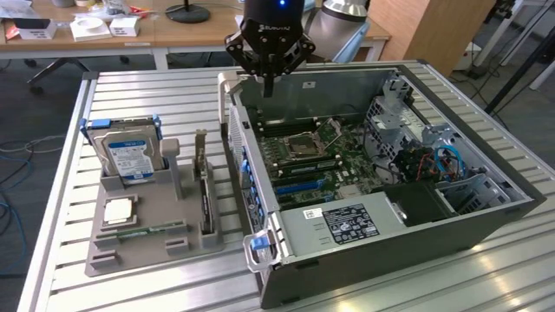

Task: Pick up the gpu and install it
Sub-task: 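Reach for the gpu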

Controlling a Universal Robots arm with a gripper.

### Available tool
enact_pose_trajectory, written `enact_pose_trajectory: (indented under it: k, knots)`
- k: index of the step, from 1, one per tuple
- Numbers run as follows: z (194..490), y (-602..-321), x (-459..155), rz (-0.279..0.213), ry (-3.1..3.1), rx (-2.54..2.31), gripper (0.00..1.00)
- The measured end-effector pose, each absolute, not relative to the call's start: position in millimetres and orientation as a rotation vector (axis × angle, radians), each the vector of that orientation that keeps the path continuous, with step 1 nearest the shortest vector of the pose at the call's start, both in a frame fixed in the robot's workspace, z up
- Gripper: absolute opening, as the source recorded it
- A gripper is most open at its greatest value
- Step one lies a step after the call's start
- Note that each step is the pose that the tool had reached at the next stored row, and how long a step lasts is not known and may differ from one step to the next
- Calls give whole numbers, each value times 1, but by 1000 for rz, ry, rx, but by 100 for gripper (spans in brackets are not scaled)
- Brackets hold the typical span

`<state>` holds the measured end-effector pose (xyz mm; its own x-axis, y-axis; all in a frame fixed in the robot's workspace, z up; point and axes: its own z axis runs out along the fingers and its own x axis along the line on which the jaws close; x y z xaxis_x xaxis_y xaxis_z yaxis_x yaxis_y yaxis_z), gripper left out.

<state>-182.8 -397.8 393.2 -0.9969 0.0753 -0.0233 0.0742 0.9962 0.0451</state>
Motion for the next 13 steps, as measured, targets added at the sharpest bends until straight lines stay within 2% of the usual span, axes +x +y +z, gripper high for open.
enact_pose_trajectory:
  k: [13]
  knots:
    - [393,-397,-198,69,3114,117,10]
